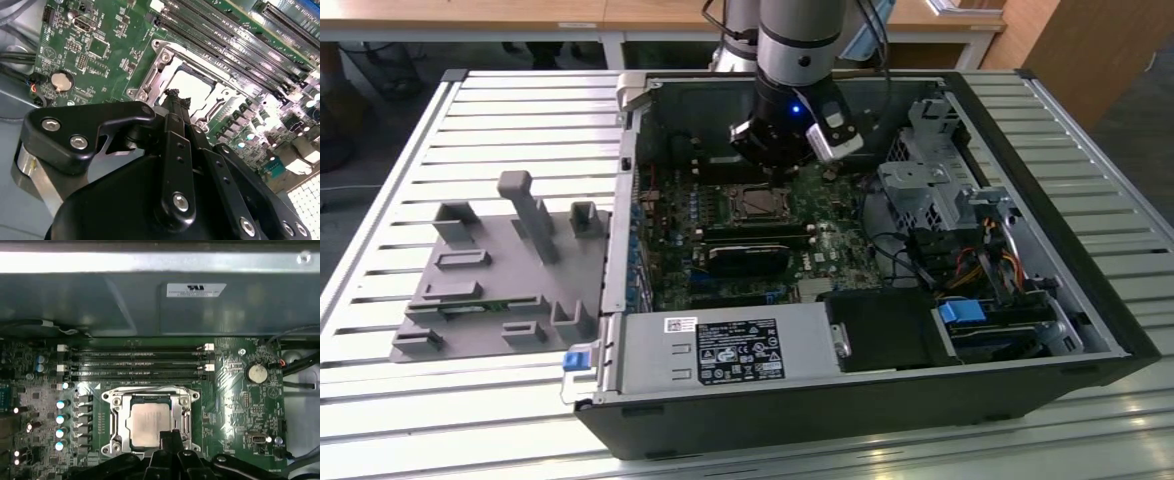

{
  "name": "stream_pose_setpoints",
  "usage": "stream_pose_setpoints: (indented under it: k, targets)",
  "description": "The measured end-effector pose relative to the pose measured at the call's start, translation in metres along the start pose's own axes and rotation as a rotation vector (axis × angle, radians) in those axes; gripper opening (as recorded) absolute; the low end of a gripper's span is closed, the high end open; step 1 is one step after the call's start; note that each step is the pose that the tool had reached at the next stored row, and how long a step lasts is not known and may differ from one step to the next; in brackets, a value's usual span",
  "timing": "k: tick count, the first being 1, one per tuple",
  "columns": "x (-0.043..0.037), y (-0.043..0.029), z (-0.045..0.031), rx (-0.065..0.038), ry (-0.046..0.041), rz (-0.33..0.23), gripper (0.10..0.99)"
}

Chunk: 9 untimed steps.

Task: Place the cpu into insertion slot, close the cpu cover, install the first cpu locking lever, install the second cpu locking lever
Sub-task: 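Install the second cpu locking lever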

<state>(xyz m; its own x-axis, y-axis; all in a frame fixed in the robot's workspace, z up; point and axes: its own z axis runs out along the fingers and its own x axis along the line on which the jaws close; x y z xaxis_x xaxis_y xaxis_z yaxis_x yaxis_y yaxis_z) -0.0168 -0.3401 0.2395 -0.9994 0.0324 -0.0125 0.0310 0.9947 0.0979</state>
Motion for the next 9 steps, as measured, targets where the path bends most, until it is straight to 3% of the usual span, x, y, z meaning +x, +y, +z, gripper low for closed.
stream_pose_setpoints:
  k: [1, 3, 9]
  targets:
    - [-0.0003, -0.0089, 0.0016, 0.000, 0.0035, 0.000, 0.110]
    - [-0.0004, -0.0133, 0.0016, 0.000, 0.0035, 0.000, 0.110]
    - [-0.0005, -0.0177, 0.0023, 0.000, 0.0035, 0.000, 0.110]
